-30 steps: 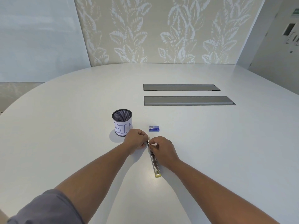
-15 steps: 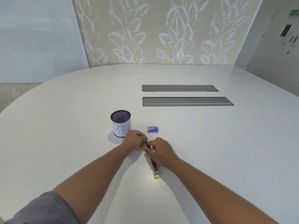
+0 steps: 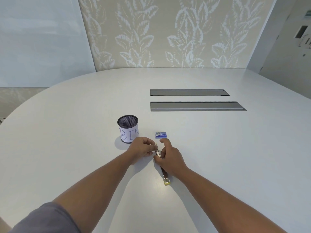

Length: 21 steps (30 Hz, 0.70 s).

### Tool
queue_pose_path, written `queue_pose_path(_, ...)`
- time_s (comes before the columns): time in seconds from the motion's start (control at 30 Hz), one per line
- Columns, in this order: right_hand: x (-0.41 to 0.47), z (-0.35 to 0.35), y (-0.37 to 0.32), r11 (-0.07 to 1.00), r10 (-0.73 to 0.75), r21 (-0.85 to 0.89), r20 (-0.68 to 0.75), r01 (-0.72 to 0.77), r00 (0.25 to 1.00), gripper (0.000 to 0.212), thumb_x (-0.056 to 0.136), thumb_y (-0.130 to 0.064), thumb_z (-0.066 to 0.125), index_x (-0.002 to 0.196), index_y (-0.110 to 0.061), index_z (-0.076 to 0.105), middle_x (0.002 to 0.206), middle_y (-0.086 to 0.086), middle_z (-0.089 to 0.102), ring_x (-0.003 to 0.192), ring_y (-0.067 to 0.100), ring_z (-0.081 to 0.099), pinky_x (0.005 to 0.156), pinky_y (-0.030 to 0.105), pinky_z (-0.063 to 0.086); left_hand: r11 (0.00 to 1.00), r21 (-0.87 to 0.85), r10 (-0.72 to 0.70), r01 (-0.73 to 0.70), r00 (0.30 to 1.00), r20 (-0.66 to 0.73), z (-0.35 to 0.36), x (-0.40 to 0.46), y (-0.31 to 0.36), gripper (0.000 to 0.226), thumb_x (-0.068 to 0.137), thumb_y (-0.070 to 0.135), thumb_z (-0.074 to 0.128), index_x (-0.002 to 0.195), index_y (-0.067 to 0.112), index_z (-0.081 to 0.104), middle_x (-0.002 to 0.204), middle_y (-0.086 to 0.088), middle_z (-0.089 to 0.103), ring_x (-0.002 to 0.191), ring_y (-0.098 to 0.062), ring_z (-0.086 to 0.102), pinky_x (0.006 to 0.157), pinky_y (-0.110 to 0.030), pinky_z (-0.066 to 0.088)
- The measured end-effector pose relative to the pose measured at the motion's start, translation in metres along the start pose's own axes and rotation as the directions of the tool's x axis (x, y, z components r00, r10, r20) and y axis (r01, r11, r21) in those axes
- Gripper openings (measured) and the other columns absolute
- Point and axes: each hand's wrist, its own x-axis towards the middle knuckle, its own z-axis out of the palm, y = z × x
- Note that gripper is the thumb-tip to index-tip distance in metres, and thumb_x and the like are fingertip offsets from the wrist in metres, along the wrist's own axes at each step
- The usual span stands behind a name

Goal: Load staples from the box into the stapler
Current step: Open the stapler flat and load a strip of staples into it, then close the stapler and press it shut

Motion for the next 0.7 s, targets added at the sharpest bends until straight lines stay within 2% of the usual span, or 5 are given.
queue_pose_path(0.33, -0.002, 0.0, -0.001, 1.0, -0.002, -0.013, 0.015, 0.002, 1.0, 0.056, 0.084, -0.031, 0.07, 0.134, -0.026, 0.045, 0.072, -0.005, 0.061, 0.068, 0.012, 0.058, 0.062, 0.027, 0.045, 0.999, 0.047, -0.005, 0.007, 0.999, -0.036, 0.003, 0.003, 0.001, 0.018, 0.075, 0.001, 0.084, 0.089, 0.004, 0.073, 0.064, -0.004, 0.063, 0.055, -0.016, 0.06, 0.057, -0.024, 0.054)
queue_pose_path(0.43, -0.002, -0.005, -0.003, 0.997, 0.044, 0.055, 0.068, -0.048, 0.997, 0.065, 0.08, -0.033, 0.073, 0.137, -0.028, 0.041, 0.072, -0.001, 0.064, 0.07, 0.014, 0.062, 0.069, 0.033, 0.052, 0.999, 0.049, 0.011, -0.009, 0.999, -0.032, 0.004, 0.002, 0.0, 0.017, 0.076, 0.002, 0.083, 0.088, 0.005, 0.073, 0.062, -0.003, 0.061, 0.054, -0.015, 0.058, 0.055, -0.024, 0.052)
queue_pose_path(0.5, -0.002, -0.01, -0.006, 0.995, 0.075, 0.066, 0.101, -0.081, 0.992, 0.072, 0.076, -0.032, 0.073, 0.139, -0.03, 0.038, 0.069, -0.003, 0.064, 0.068, 0.012, 0.063, 0.069, 0.032, 0.053, 0.998, 0.056, 0.024, -0.022, 0.999, -0.037, 0.004, 0.002, -0.001, 0.017, 0.076, 0.004, 0.084, 0.09, 0.004, 0.073, 0.062, -0.003, 0.061, 0.054, -0.015, 0.058, 0.055, -0.024, 0.052)
queue_pose_path(0.63, -0.005, -0.013, -0.016, 0.988, 0.115, -0.123, 0.16, -0.096, 0.98, 0.077, 0.074, -0.033, 0.068, 0.14, -0.034, 0.029, 0.078, 0.001, 0.065, 0.077, 0.021, 0.066, 0.07, 0.038, 0.055, 0.997, 0.07, 0.039, -0.036, 0.998, -0.05, 0.003, 0.002, -0.002, 0.019, 0.076, 0.007, 0.084, 0.091, 0.004, 0.074, 0.063, -0.002, 0.061, 0.054, -0.016, 0.056, 0.055, -0.024, 0.051)
queue_pose_path(0.7, -0.009, -0.014, -0.021, 0.969, 0.134, -0.227, 0.167, -0.094, 0.977, 0.075, 0.074, -0.034, 0.064, 0.138, -0.035, 0.025, 0.079, 0.0, 0.061, 0.077, 0.025, 0.063, 0.062, 0.036, 0.051, 0.997, 0.065, 0.037, -0.033, 0.998, -0.049, 0.003, 0.002, -0.002, 0.02, 0.076, 0.006, 0.084, 0.092, 0.002, 0.073, 0.061, -0.002, 0.06, 0.054, -0.017, 0.056, 0.056, -0.025, 0.051)
